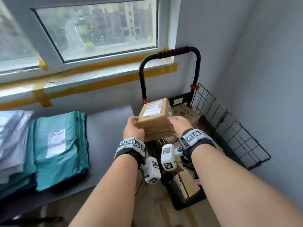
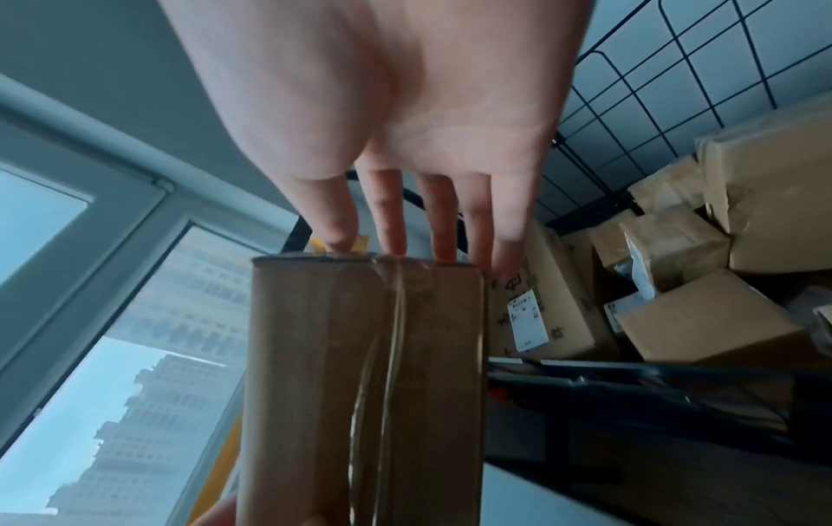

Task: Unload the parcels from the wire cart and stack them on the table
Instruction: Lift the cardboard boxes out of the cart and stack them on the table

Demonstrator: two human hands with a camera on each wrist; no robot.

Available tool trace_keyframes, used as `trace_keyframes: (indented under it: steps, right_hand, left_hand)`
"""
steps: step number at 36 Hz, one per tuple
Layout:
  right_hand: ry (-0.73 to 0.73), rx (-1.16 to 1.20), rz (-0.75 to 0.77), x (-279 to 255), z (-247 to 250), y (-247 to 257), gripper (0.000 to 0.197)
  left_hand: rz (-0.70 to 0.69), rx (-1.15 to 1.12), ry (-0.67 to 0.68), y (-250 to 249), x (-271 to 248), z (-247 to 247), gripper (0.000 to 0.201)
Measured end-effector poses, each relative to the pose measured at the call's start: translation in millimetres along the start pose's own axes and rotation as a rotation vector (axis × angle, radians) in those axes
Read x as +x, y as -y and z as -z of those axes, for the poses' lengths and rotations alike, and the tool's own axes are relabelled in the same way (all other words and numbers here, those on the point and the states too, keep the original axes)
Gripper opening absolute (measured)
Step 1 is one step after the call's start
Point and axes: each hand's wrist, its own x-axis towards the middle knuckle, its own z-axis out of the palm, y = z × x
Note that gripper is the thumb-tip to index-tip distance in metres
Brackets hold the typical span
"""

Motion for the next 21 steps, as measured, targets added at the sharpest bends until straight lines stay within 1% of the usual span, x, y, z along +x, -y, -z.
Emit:
trace_keyframes:
  steps: [4,8,11,12,13,14,15,16,17,21]
  right_hand:
    - [0.094,-0.035,-0.015,-4,-54,0,0.034]
    - [0.194,-0.013,-0.053,-9,-107,-5,0.024]
    - [0.226,-0.023,-0.119,-11,-141,-6,0.022]
    - [0.232,-0.035,-0.157,-11,-150,-7,0.024]
    - [0.231,-0.062,-0.194,-10,-159,-9,0.031]
    - [0.233,-0.095,-0.219,-11,-167,-10,0.042]
    - [0.233,-0.13,-0.237,-11,-174,-12,0.052]
    - [0.232,-0.16,-0.241,-11,-181,-13,0.056]
    - [0.23,-0.183,-0.235,-14,-186,-11,0.055]
    - [0.213,-0.248,-0.198,-20,-199,-1,0.032]
  left_hand:
    - [0.073,-0.013,-0.025,35,9,41,0.041]
    - [0.146,0.017,-0.055,68,19,77,0.038]
    - [0.217,0.041,-0.081,93,27,96,0.028]
    - [0.234,0.054,-0.076,100,29,101,0.023]
    - [0.246,0.073,-0.062,107,30,105,0.019]
    - [0.25,0.1,-0.043,113,31,108,0.018]
    - [0.247,0.131,-0.023,118,31,111,0.018]
    - [0.241,0.159,-0.007,122,31,112,0.02]
    - [0.232,0.18,0.009,127,32,114,0.022]
    - [0.208,0.243,0.085,139,37,119,0.035]
